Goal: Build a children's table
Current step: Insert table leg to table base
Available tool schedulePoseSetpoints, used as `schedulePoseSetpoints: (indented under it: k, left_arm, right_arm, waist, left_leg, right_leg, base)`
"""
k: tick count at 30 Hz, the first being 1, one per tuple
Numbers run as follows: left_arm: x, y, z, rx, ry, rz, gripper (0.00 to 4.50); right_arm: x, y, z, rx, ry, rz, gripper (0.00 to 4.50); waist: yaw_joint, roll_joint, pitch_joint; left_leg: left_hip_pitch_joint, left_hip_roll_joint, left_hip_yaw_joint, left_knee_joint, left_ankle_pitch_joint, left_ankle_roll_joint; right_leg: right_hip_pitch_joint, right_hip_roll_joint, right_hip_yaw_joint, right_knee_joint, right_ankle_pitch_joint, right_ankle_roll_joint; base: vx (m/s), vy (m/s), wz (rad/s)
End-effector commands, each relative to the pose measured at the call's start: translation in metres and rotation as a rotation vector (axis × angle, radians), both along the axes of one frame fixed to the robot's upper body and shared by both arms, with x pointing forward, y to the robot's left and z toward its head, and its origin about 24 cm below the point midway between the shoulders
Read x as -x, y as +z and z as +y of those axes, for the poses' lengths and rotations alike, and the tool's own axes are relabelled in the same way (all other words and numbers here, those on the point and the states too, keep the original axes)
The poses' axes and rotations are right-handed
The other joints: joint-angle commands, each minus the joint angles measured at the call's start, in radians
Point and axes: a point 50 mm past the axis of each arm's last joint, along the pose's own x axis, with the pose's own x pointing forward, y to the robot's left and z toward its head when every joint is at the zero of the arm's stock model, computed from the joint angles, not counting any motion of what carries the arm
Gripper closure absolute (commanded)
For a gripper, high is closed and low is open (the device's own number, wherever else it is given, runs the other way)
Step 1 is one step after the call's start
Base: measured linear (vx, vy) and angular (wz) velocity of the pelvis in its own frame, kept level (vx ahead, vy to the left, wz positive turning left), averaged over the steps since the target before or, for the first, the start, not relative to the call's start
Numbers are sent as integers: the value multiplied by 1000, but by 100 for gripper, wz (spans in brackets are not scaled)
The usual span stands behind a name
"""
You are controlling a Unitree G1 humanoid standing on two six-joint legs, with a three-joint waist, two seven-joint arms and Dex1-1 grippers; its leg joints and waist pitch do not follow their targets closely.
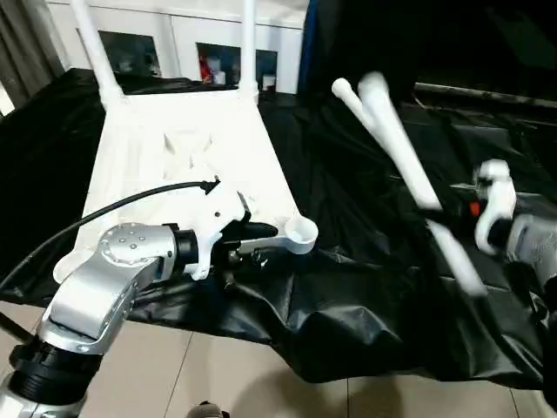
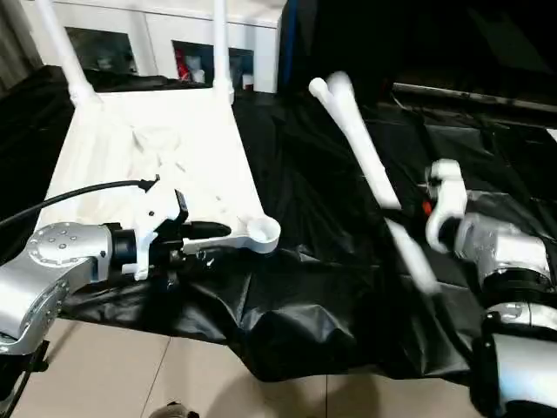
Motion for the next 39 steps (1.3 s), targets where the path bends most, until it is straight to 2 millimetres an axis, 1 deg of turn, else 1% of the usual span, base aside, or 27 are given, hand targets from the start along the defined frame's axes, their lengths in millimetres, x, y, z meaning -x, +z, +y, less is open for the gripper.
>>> schedulePoseSetpoints:
  k: [1, 2, 3, 4, 5, 6, 7, 8, 9, 10, 12, 13, 15, 16, 17, 19, 23, 24, 26, 28, 30, 31, 32, 33, 35, 37, 39]
  left_arm:
    - [-15, 8, -2, 44, 90, -8, 252]
    - [-20, 10, -4, 69, 125, 1, 223]
    - [-27, 14, -11, 158, 168, 38, 223]
    - [-33, 17, -19, 258, 184, 85, 216]
    - [-33, 17, -19, 258, 184, 85, 216]
    - [-36, 20, -29, 336, 182, 121, 209]
    - [-39, 22, -36, 387, 180, 145, 195]
    - [-41, 21, -47, 436, 165, 175, 173]
    - [-42, 21, -57, 470, 149, 206, 173]
    - [-43, 19, -66, 487, 148, 243, 173]
    - [-45, 16, -77, 484, 145, 277, 165]
    - [-46, 14, -81, 479, 148, 294, 134]
    - [-48, 11, -85, 466, 165, 310, 131]
    - [-49, 8, -87, 461, 184, 328, 131]
    - [-50, 5, -89, 460, 198, 343, 128]
    - [-50, 4, -92, 475, 199, 354, 98]
    - [-50, 7, -95, 516, 192, 372, 82]
    - [-49, 7, -95, 521, 187, 378, 78]
    - [-49, 8, -94, 540, 187, 391, 111]
    - [-51, 10, -91, 554, 197, 395, 117]
    - [-53, 10, -89, 557, 207, 394, 145]
    - [-53, 10, -88, 559, 207, 392, 145]
    - [-53, 10, -87, 561, 206, 391, 164]
    - [-53, 10, -85, 563, 199, 389, 168]
    - [-53, 10, -85, 563, 194, 388, 184]
    - [-52, 10, -84, 560, 184, 387, 207]
    - [-51, 10, -86, 553, 174, 389, 218]
  right_arm:
    - [-6, 27, 17, -140, 53, -135, 302]
    - [-7, 32, 23, -185, 65, -160, 302]
    - [-8, 39, 35, -257, 86, -194, 302]
    - [-8, 45, 48, -329, 104, -224, 303]
    - [-8, 45, 48, -329, 104, -224, 303]
    - [-9, 51, 60, -393, 115, -244, 303]
    - [-9, 55, 68, -441, 122, -256, 303]
    - [-11, 59, 81, -504, 129, -270, 303]
    - [-11, 62, 92, -548, 131, -277, 303]
    - [-11, 64, 102, -581, 132, -284, 303]
    - [-11, 67, 116, -623, 127, -293, 304]
    - [-12, 67, 120, -636, 119, -296, 304]
    - [-14, 68, 125, -667, 95, -295, 304]
    - [-15, 68, 128, -690, 79, -292, 304]
    - [-15, 69, 131, -707, 68, -289, 304]
    - [-15, 70, 137, -738, 55, -281, 304]
    - [-14, 73, 142, -761, 31, -272, 304]
    - [-14, 73, 142, -767, 23, -269, 304]
    - [-14, 73, 142, -772, 12, -266, 304]
    - [-15, 73, 141, -776, 4, -262, 304]
    - [-15, 73, 141, -779, -2, -261, 304]
    - [-15, 73, 140, -785, -9, -260, 304]
    - [-15, 73, 140, -788, -15, -259, 304]
    - [-15, 73, 139, -798, -25, -258, 304]
    - [-15, 73, 139, -800, -28, -258, 304]
    - [-15, 74, 138, -805, -33, -258, 304]
    - [-15, 73, 138, -807, -38, -257, 304]
  waist:
    - [3, -15, -70]
    - [3, -12, -74]
    - [4, -13, -74]
    - [3, -13, -73]
    - [6, -13, -75]
    - [8, -15, -73]
    - [8, -17, -74]
    - [7, -16, -74]
    - [8, -15, -76]
    - [11, -14, -79]
    - [10, -11, -79]
    - [10, -11, -79]
    - [11, -10, -79]
    - [10, -7, -79]
    - [10, -7, -78]
    - [9, -6, -79]
    - [9, -4, -82]
    - [9, -4, -83]
    - [9, -4, -82]
    - [10, -3, -82]
    - [9, -3, -81]
    - [9, -1, -81]
    - [9, -1, -81]
    - [9, 2, -81]
    - [9, 1, -81]
    - [9, 2, -82]
    - [9, 2, -82]
  left_leg:
    - [4, 17, 6, -55, -134, 44]
    - [9, 19, 3, -57, -135, 44]
    - [9, 20, 0, -58, -136, 42]
    - [8, 18, 1, -59, -139, 37]
    - [9, 18, 1, -58, -137, 35]
    - [7, 18, 1, -60, -133, 35]
    - [7, 18, 0, -60, -131, 33]
    - [4, 16, 2, -61, -119, 34]
    - [4, 15, 1, -61, -116, 34]
    - [5, 17, -2, -61, -114, 31]
    - [5, 20, -4, -64, -104, 28]
    - [5, 21, -4, -65, -104, 26]
    - [5, 19, -4, -66, -99, 19]
    - [5, 20, -3, -66, -99, 15]
    - [4, 19, -3, -66, -101, 15]
    - [5, 20, -5, -69, -102, 11]
    - [4, 22, -6, -68, -75, 11]
    - [4, 21, -5, -67, -59, 17]
    - [3, 20, -4, -68, -63, 18]
    - [3, 20, -4, -68, -68, 15]
    - [3, 21, -5, -69, -72, 12]
    - [4, 21, -5, -69, -76, 10]
    - [4, 21, -5, -70, -80, 8]
    - [4, 21, -6, -70, -80, 5]
    - [4, 21, -5, -70, -81, 3]
    - [3, 20, -5, -70, -75, 2]
    - [4, 20, -5, -70, -78, 0]
  right_leg:
    - [57, -55, 55, -87, -175, -179]
    - [56, -58, 53, -87, -173, -178]
    - [56, -59, 51, -86, -179, -180]
    - [57, -61, 52, -89, -181, -181]
    - [57, -63, 52, -90, -178, -181]
    - [56, -64, 52, -92, -189, -181]
    - [56, -65, 51, -92, -189, -180]
    - [57, -64, 54, -94, -178, -178]
    - [55, -65, 52, -94, -176, -173]
    - [57, -68, 51, -92, -173, -171]
    - [55, -67, 52, -91, -149, -164]
    - [56, -68, 52, -90, -146, -164]
    - [58, -68, 53, -91, -133, -159]
    - [57, -68, 53, -91, -124, -157]
    - [58, -68, 53, -92, -125, -154]
    - [59, -70, 52, -91, -121, -149]
    - [61, -69, 52, -84, -50, -165]
    - [62, -68, 51, -80, -15, -168]
    - [63, -69, 51, -81, -19, -169]
    - [63, -70, 51, -82, -24, -171]
    - [64, -70, 51, -83, -29, -168]
    - [63, -70, 51, -84, -33, -165]
    - [63, -70, 51, -85, -38, -161]
    - [63, -70, 51, -84, -37, -159]
    - [63, -69, 51, -84, -29, -161]
    - [64, -69, 51, -83, -13, -163]
    - [64, -69, 51, -83, -15, -162]
  base:
    - [0, 0, 0]
    - [0, 0, 0]
    - [0, 0, 0]
    - [0, 0, 0]
    - [0, 0, 0]
    - [0, 0, 0]
    - [0, 0, 0]
    - [0, 0, 0]
    - [0, 0, 0]
    - [0, 0, 0]
    - [0, 0, 0]
    - [0, 0, 0]
    - [0, 0, 0]
    - [0, 0, 0]
    - [0, 0, 0]
    - [0, 0, 0]
    - [0, 0, 0]
    - [0, 0, 0]
    - [0, 0, 0]
    - [0, 0, 0]
    - [0, 0, 0]
    - [0, 0, 0]
    - [0, 0, 0]
    - [0, 0, 0]
    - [0, 0, 0]
    - [0, 0, 0]
    - [0, 0, 0]
